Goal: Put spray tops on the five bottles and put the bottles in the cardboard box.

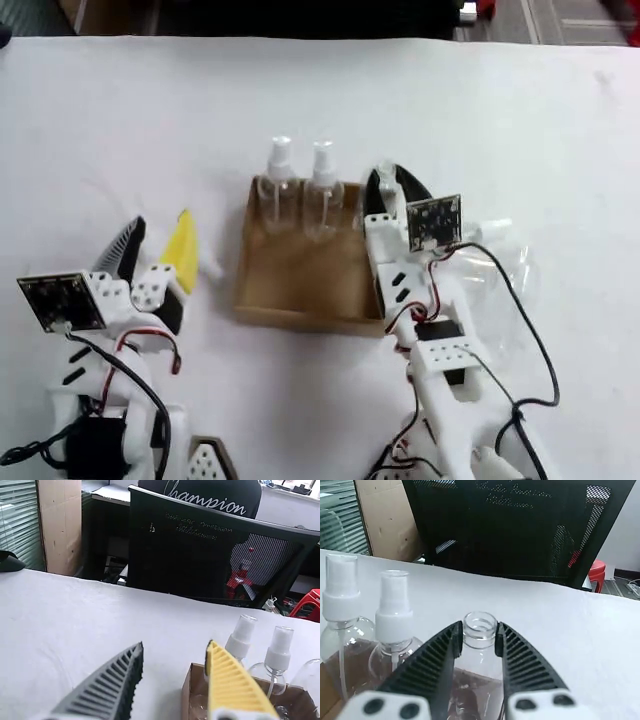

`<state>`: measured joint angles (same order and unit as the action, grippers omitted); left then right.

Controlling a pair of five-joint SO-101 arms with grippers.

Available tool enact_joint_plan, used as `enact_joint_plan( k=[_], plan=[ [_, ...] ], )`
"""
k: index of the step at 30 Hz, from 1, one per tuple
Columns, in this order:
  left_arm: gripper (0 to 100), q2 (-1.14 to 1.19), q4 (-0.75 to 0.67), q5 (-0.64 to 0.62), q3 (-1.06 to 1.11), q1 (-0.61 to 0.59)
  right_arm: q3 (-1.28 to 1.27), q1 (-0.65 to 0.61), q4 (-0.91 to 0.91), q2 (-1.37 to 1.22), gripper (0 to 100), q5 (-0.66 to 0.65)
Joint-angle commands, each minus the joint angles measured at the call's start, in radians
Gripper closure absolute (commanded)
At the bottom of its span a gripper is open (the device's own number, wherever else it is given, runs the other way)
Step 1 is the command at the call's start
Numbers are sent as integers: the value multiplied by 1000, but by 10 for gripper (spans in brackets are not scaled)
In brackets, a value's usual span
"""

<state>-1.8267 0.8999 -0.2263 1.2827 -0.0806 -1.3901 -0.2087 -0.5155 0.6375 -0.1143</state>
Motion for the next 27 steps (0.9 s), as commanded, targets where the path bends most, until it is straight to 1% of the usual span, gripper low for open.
enact_joint_plan(
  k=[1, 8, 27],
  plan=[
    [812, -1, -31, -12, 3, -8, 55, -21, -93, -51, 982, -2],
    [812, -1, -126, -12, 72, -10, 130, -21, -110, -199, 982, -8],
    [812, -1, -129, -12, 81, -10, 126, -19, -105, -211, 982, -6]
  ],
)
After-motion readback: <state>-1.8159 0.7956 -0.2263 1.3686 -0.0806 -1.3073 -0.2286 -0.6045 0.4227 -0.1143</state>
